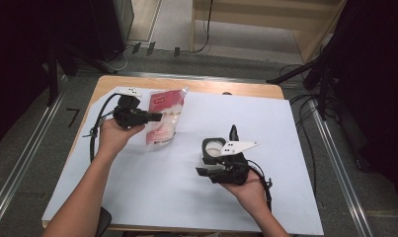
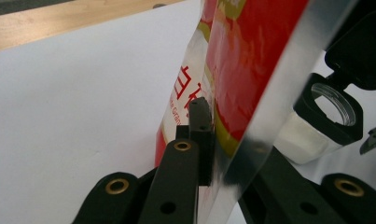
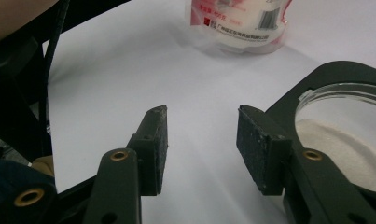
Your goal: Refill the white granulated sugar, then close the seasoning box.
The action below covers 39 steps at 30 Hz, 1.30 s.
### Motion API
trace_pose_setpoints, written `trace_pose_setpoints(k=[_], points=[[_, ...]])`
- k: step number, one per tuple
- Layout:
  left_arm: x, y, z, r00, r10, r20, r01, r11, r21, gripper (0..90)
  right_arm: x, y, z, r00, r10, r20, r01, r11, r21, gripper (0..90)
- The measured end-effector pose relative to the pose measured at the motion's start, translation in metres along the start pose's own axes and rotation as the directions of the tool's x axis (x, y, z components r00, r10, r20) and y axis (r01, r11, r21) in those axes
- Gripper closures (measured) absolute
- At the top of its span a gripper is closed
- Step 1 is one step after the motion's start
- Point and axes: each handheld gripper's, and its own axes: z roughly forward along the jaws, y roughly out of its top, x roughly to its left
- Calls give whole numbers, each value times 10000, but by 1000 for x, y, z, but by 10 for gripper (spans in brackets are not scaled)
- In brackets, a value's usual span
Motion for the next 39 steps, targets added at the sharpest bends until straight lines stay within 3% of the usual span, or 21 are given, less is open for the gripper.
trace_pose_setpoints(k=[12, 17, 22, 26, 32, 39], points=[[-2, -15, -10, 9996, 160, 211, -160, 9999, -14, 847, -3, -1, -10, 9996, 101, 254, -98, 9998, -143, 540], [-4, -18, -12, 9990, 420, 162, -418, 9990, -162, 797, -2, -1, -12, 9996, 90, 250, -85, 9998, -173, 541], [-4, -18, -14, 9990, 370, 245, -367, 9992, -130, 763, -2, 0, -14, 9996, 56, 259, -51, 9997, -219, 543], [-4, -18, -16, 9993, 352, 119, -350, 9993, -102, 712, -3, 0, -16, 9995, 77, 316, -68, 9996, -285, 545], [-4, -22, -24, 9978, 634, -180, -638, 9977, -210, 639, -5, 1, -20, 9994, 123, 338, -114, 9996, -266, 553], [-8, -28, -34, 9973, 711, -177, -715, 9971, -257, 570, -5, 0, -31, 9990, 168, 420, -152, 9992, -381, 555]])
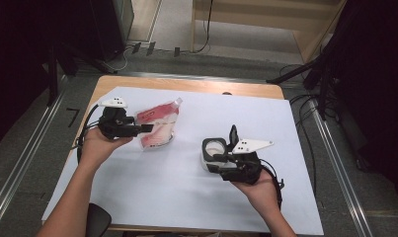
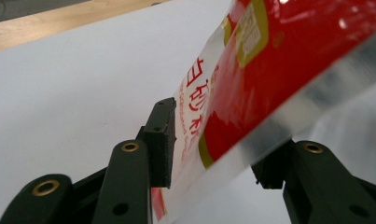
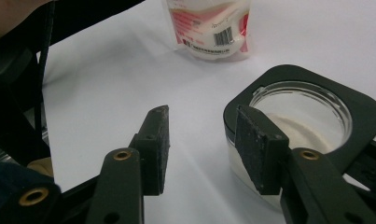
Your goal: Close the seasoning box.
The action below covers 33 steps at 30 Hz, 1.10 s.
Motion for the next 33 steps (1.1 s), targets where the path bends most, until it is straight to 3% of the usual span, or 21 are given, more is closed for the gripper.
trace_pose_setpoints(k=[2, 10, 26, 33], points=[[-1, -1, -2, 10000, 27, 3, -27, 9998, 177, 549, 0, -1, -3, 10000, 5, 37, -5, 10000, 7, 555], [1, -10, -13, 9997, -134, 227, 131, 9998, 151, 492, -4, -5, -18, 9997, 68, 255, -67, 10000, -64, 565], [13, -24, -26, 9977, -667, 128, 664, 9975, 235, 477, -17, -11, -46, 9978, 644, 130, -643, 9979, -31, 900], [22, -28, -31, 9945, -1024, 209, 1019, 9945, 222, 471, -29, -12, -57, 9955, 813, 485, -809, 9967, -105, 900]])
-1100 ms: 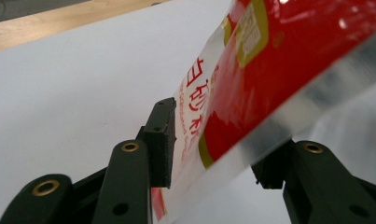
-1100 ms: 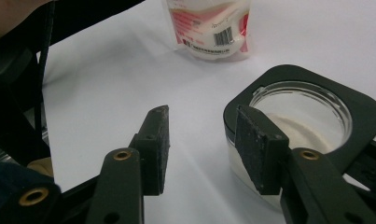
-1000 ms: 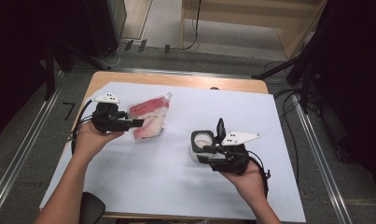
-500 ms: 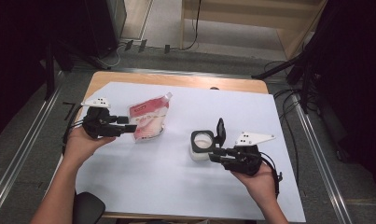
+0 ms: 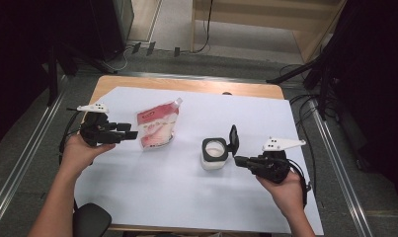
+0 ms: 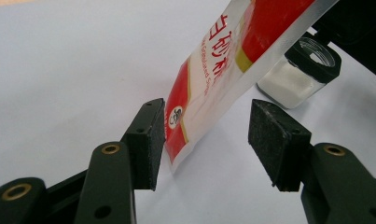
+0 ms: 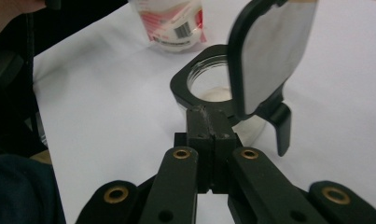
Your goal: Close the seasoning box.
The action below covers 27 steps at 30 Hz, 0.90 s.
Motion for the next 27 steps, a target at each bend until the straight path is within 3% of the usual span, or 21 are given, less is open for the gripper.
trace_pose_setpoints(k=[4, 9, 20, 27], points=[[3, -1, -1, 9999, -76, -98, 77, 10000, 49, 475, -6, 0, -4, 9997, 66, 218, -62, 9998, -185, 900], [5, -1, 0, 9996, -105, -252, 108, 9999, 118, 478, -16, -1, -5, 9973, 499, 530, -492, 9987, -156, 900], [4, -1, 5, 9990, -264, -347, 271, 9994, 199, 470, -31, 6, 4, 9907, 1033, 883, -998, 9940, -439, 900], [4, -2, 6, 9991, -185, -375, 192, 9996, 192, 469, -36, 11, 13, 9885, 1121, 1010, -1070, 9927, -550, 900]])
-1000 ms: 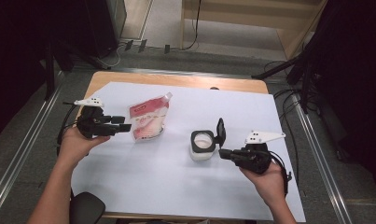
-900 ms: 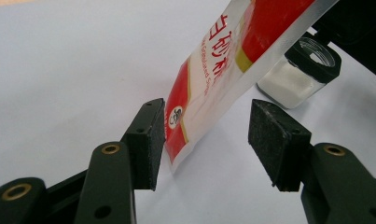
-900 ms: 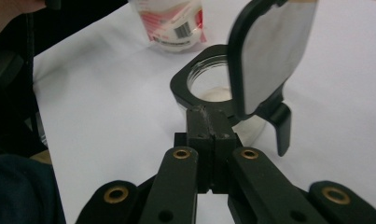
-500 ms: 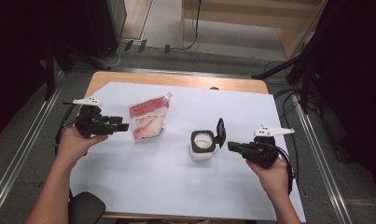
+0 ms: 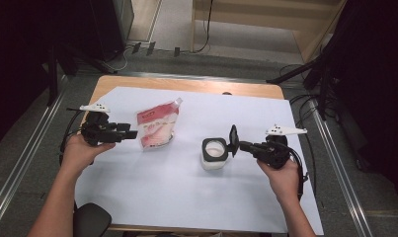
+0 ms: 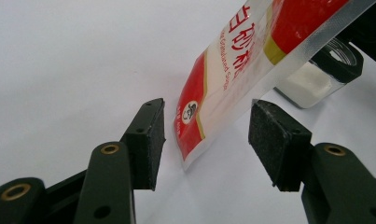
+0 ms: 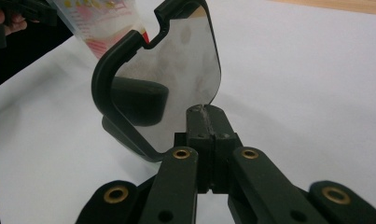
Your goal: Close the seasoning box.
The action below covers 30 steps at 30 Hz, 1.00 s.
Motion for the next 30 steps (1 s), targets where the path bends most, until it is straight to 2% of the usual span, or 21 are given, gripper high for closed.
trace_pose_setpoints(k=[8, 19, 30], points=[[0, 0, 0, 10000, 16, -15, -16, 10000, -11, 468, 5, 2, 9, 10000, -30, -58, 30, 10000, 22, 900], [0, 0, 1, 10000, -11, -53, 11, 10000, -2, 470, 11, 3, 10, 10000, 14, 34, -14, 10000, -85, 900], [0, 0, 1, 10000, -1, -56, 1, 10000, -5, 469, 18, 4, 14, 9999, -155, 50, 156, 9998, -122, 900]])
